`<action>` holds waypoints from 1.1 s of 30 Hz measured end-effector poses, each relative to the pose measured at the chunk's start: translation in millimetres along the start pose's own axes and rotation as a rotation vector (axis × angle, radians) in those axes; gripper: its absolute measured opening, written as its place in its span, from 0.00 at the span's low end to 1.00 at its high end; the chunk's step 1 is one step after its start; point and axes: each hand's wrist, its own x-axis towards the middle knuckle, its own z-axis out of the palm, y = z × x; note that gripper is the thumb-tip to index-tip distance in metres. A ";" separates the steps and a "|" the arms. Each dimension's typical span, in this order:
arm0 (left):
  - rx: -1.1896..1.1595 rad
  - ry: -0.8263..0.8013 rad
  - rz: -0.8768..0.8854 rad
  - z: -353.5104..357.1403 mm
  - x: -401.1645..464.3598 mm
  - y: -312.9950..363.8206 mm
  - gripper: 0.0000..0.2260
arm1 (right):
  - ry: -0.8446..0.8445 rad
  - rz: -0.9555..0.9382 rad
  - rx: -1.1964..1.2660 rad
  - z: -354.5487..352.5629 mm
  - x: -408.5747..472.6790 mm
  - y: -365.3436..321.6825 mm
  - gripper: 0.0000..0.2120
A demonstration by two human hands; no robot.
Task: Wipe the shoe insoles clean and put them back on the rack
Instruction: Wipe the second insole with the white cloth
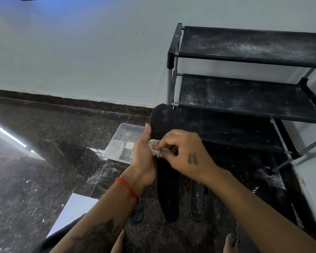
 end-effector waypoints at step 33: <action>-0.071 0.029 0.029 -1.1 3.3 -1.2 0.29 | 0.085 -0.043 0.047 11.7 1.5 -1.7 0.08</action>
